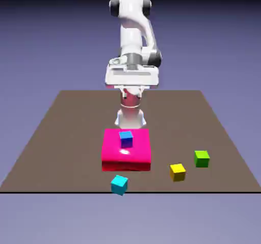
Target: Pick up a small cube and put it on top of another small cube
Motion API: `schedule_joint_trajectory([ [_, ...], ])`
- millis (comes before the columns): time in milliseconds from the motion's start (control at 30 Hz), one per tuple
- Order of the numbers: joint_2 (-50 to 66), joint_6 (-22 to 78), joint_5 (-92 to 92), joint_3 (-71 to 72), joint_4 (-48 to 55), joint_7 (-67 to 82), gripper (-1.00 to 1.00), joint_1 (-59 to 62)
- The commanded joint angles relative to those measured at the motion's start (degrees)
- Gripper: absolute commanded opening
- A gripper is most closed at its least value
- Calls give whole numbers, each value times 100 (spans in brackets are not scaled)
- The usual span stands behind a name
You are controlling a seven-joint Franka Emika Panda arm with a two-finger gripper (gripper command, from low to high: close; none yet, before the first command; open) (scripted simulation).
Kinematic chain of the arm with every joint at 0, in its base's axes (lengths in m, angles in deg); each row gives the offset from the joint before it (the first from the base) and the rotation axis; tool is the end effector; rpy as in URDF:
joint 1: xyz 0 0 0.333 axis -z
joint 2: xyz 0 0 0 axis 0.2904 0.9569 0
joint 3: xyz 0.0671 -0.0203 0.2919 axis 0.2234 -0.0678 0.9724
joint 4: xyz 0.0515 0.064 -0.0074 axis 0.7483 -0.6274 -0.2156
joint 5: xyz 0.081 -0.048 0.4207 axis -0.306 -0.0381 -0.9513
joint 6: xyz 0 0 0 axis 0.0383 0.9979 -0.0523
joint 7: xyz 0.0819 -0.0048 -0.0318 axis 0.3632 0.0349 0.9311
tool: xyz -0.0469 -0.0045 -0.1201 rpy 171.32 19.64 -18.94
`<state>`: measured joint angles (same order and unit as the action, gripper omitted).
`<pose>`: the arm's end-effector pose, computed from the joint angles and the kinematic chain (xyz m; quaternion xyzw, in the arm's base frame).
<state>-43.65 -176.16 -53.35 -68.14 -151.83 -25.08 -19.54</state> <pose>0.4517 0.0171 0.3947 -0.8815 0.2956 -0.3440 0.1309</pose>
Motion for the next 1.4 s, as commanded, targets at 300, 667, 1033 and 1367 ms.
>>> schedule_joint_trajectory([
  [300, 2077, 1099, 635, -551, 1136, 2240, 0, -1633],
  [667, 4361, 2308, 1333, -1156, 2386, 4704, 0, -3430],
  [1033, 5980, 1767, 1536, -1312, 2859, 5318, -100, -3771],
  [1367, 5114, 3468, 772, -1878, 3368, 4615, -100, -3047],
])
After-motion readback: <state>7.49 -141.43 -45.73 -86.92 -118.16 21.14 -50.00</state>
